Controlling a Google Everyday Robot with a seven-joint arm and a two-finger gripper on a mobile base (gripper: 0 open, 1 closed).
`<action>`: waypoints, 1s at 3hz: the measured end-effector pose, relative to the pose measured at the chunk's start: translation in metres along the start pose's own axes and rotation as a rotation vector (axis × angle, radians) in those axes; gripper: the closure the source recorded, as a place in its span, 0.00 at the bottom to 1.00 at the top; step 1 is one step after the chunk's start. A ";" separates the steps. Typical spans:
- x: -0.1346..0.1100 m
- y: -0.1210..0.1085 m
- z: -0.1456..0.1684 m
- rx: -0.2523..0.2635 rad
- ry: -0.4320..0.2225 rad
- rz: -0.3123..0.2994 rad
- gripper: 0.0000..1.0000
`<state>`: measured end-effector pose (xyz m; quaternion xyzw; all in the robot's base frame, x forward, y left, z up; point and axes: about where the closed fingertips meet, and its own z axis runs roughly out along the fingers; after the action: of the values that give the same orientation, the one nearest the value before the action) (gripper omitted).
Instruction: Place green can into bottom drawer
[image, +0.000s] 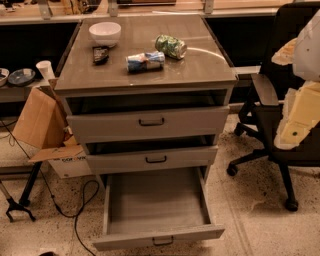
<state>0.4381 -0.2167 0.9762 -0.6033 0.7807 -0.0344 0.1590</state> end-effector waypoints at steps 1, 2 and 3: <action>0.000 0.000 0.000 0.000 0.000 0.000 0.00; -0.007 -0.008 -0.003 0.019 -0.025 0.000 0.00; -0.022 -0.041 0.001 0.063 -0.125 0.051 0.00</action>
Offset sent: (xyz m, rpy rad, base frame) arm 0.0197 0.0078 0.0092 0.0459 -0.0351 0.0062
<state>0.4809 -0.2070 0.9900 -0.5788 0.7830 -0.0170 0.2273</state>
